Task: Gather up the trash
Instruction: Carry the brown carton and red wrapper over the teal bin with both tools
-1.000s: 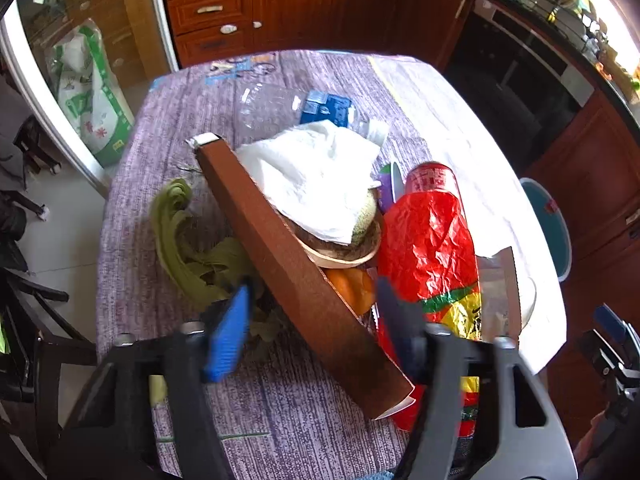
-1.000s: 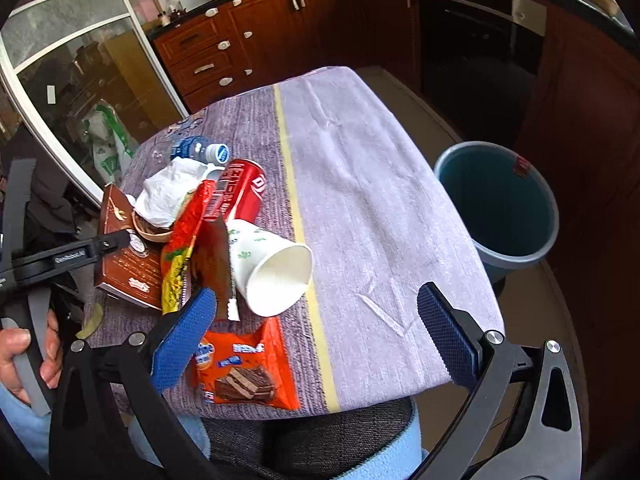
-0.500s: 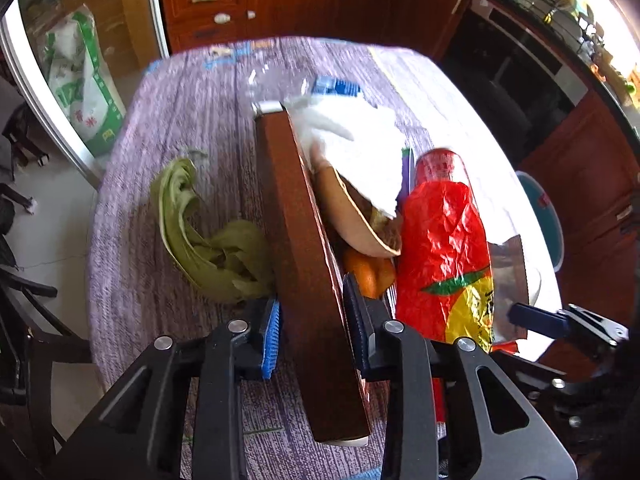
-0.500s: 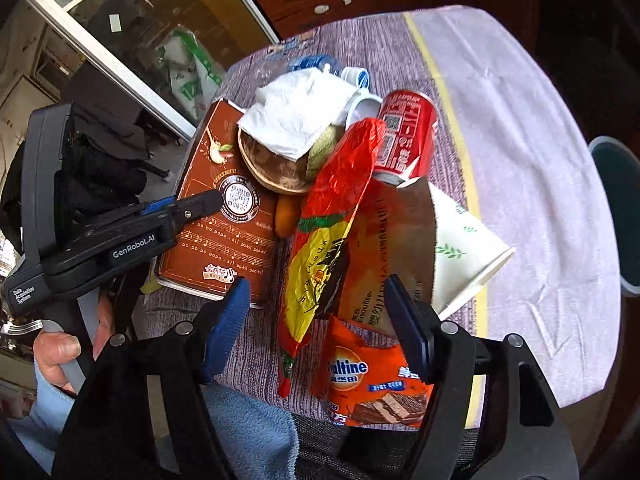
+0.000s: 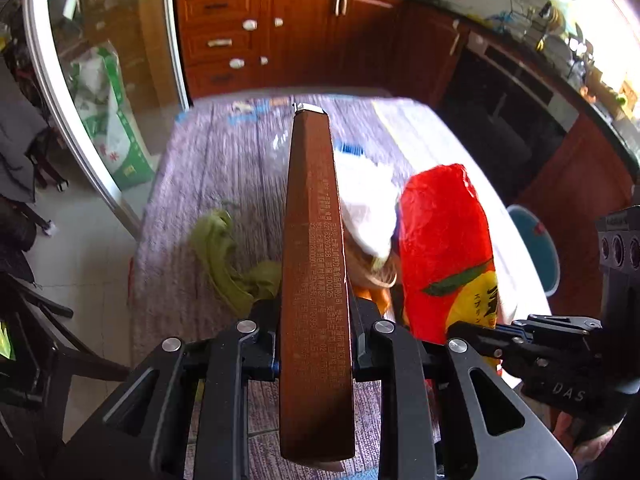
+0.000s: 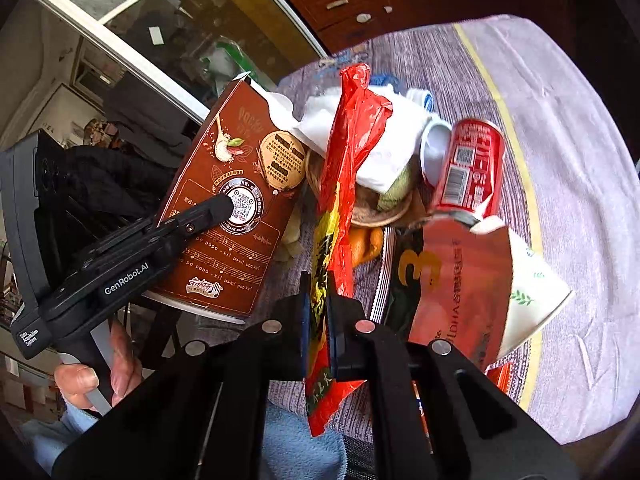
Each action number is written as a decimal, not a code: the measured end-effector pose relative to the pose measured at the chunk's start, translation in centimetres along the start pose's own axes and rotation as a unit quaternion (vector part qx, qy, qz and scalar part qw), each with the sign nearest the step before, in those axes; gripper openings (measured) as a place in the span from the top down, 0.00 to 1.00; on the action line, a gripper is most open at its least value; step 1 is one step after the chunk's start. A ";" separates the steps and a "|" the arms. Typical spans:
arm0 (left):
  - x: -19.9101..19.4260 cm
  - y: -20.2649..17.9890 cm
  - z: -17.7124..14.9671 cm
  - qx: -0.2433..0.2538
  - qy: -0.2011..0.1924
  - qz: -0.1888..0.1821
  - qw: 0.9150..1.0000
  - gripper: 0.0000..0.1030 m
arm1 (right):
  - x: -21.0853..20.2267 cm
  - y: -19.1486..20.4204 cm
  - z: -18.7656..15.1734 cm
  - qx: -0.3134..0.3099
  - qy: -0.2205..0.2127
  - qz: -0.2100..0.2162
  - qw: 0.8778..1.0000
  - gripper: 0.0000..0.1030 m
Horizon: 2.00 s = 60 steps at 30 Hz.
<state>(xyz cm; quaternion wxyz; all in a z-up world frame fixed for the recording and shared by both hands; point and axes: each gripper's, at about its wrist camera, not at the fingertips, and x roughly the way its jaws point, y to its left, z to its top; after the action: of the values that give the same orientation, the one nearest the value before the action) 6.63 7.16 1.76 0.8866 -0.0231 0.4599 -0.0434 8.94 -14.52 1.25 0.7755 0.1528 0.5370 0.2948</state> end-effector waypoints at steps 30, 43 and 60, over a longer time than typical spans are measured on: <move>-8.6 -12.1 5.0 0.140 -0.090 -0.120 0.979 0.78 | -15.5 -13.3 -1.8 0.147 -0.186 -0.035 0.971 0.94; 5.2 -32.1 4.0 0.294 0.107 -0.193 0.930 0.77 | -19.7 -23.2 -6.7 0.261 -0.228 -0.092 0.934 0.94; 24.1 -44.4 5.7 0.305 0.249 -0.132 0.910 0.50 | -15.3 -36.8 -6.5 0.382 -0.146 -0.106 0.906 0.94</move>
<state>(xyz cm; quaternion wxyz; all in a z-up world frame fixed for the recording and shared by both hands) 22.63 -39.40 -10.96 0.6935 0.1996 0.6225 -0.3027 9.93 -53.20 -10.23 0.7542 0.4206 0.5024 -0.0427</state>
